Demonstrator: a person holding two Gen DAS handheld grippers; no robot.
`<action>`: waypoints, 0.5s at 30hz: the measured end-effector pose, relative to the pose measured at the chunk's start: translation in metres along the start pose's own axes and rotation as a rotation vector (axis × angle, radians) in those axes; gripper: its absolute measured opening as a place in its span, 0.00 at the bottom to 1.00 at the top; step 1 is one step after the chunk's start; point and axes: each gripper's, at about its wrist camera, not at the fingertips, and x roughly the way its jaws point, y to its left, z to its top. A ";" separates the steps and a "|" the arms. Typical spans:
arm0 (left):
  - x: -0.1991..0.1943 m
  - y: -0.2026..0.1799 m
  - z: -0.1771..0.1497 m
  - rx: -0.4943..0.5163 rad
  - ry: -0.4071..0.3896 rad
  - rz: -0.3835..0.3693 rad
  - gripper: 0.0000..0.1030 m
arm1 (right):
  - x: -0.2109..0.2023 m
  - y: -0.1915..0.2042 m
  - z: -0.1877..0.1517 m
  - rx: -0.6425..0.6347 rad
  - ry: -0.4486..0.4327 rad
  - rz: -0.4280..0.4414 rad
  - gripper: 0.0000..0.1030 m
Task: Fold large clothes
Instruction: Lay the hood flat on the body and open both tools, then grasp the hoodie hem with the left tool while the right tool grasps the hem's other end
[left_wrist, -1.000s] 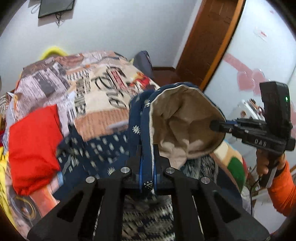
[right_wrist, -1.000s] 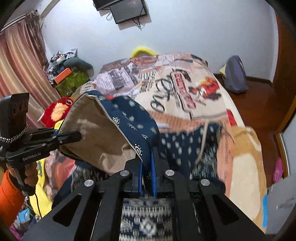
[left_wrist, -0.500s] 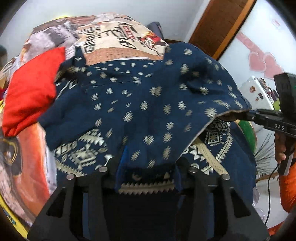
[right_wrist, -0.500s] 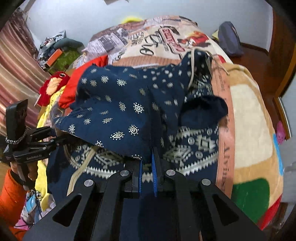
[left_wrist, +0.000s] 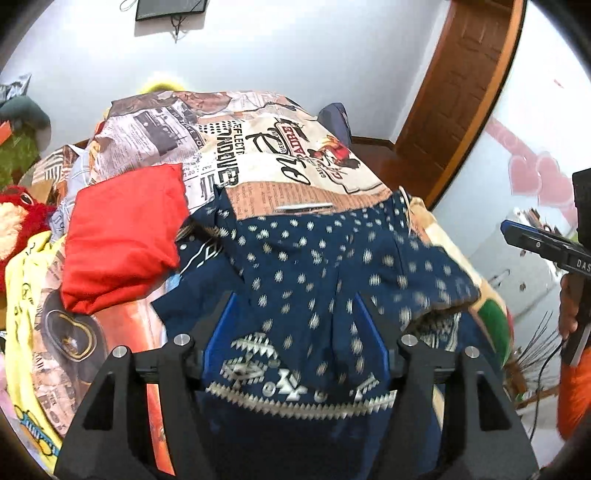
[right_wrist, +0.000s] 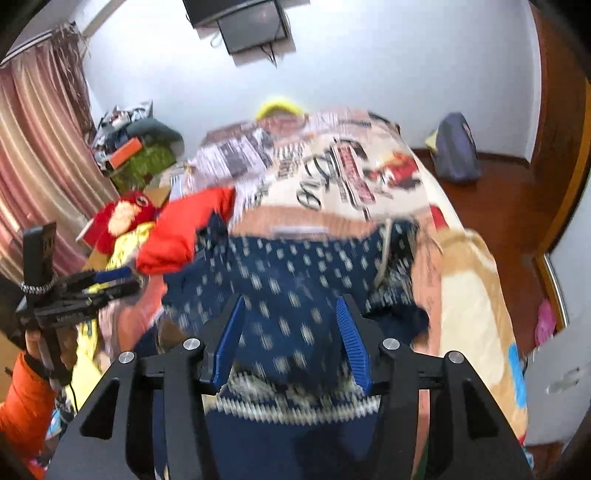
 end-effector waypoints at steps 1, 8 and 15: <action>0.008 -0.001 0.005 -0.007 0.004 -0.013 0.61 | 0.006 0.003 0.005 -0.002 0.001 0.007 0.47; 0.061 -0.021 -0.012 0.026 0.104 0.001 0.61 | 0.086 0.010 -0.011 0.020 0.189 0.006 0.47; 0.096 -0.012 -0.057 0.032 0.215 0.026 0.67 | 0.120 0.003 -0.074 -0.011 0.350 -0.005 0.47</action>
